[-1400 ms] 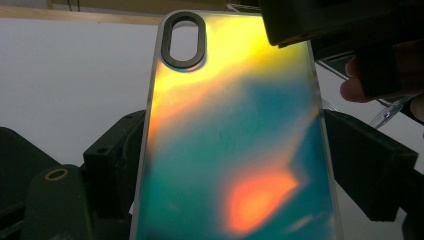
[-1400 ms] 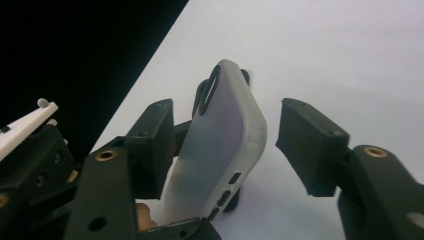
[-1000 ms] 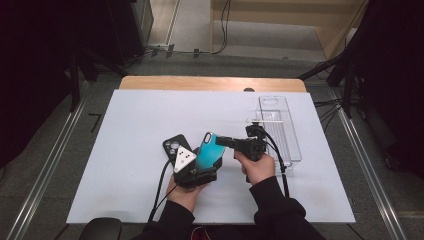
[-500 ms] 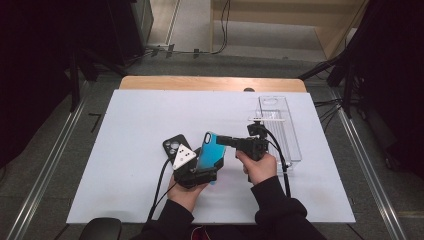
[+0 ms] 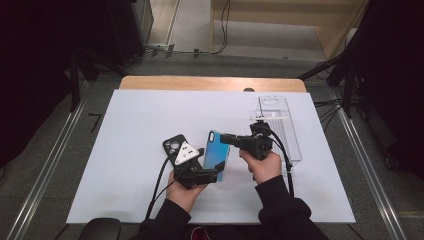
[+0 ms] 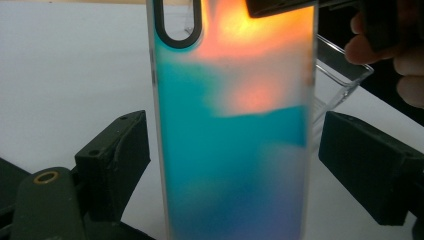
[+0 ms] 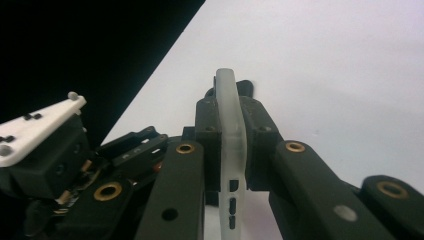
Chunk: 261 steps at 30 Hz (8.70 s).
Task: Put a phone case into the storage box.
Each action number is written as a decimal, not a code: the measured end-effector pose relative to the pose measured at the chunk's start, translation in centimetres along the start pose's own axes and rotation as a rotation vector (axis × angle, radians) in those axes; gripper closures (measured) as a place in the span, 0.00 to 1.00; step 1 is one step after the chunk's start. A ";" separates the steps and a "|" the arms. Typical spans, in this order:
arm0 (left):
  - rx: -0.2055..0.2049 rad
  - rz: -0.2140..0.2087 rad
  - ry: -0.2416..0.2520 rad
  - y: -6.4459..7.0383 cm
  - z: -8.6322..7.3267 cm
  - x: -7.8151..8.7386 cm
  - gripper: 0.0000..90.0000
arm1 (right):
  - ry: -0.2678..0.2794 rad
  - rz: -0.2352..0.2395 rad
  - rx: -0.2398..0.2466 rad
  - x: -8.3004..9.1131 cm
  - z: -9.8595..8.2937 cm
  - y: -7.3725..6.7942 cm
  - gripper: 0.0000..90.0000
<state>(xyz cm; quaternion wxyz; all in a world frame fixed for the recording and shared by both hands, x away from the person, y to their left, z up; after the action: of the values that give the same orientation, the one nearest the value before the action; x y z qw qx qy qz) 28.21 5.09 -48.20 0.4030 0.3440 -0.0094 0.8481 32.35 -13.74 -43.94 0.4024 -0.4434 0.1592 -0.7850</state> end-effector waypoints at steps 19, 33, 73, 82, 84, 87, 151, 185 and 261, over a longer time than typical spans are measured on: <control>-0.043 -0.200 -0.196 -1.5 1.8 1.7 0.17 | 0.023 -0.037 0.211 1.3 -0.3 -0.4 0.87; -0.163 -0.243 -0.222 -3.3 3.1 3.1 0.20 | 0.003 0.011 0.342 2.1 -0.6 -0.3 0.87; -0.346 -0.516 -0.283 -4.5 6.4 2.2 0.31 | -0.129 0.172 0.559 1.8 -1.0 -0.7 0.87; -0.384 -0.546 -0.315 -3.6 5.9 2.1 0.59 | -0.144 0.198 0.571 1.6 -1.1 -1.1 0.87; -0.378 -0.548 -0.306 -3.6 6.0 2.2 0.65 | -0.146 0.200 0.575 1.5 -1.1 -1.1 0.87; -0.373 -0.553 -0.296 -3.8 6.1 2.4 0.77 | -0.148 0.204 0.573 1.5 -1.1 -1.0 0.87; -0.125 -0.298 -0.293 -5.1 8.4 5.3 0.88 | -0.066 -0.088 0.400 0.7 -2.4 -0.5 0.00; 0.016 -0.180 -0.272 -3.7 8.1 4.0 0.89 | -0.012 -0.212 0.327 -1.7 -3.1 -1.4 0.00; -0.098 -0.271 -0.281 -2.7 7.1 4.3 0.34 | 0.012 -0.263 0.306 -1.5 -2.3 -0.4 0.16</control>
<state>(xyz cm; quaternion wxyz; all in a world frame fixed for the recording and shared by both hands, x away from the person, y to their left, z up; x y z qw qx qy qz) 32.31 7.78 -40.93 0.5242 0.4371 -0.0605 0.7283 30.65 -12.56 -45.80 0.3582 -0.3895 -0.0186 -0.8483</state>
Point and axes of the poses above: each handheld gripper's, and its own axes: x roughly backward along the jaws, z roughly out of its top, y roughly to its right, the point moved 3 cm from there along -x, roughly forward along the jaws, and after that the axes turned 10 degrees about -y, right-handed, at the moved point
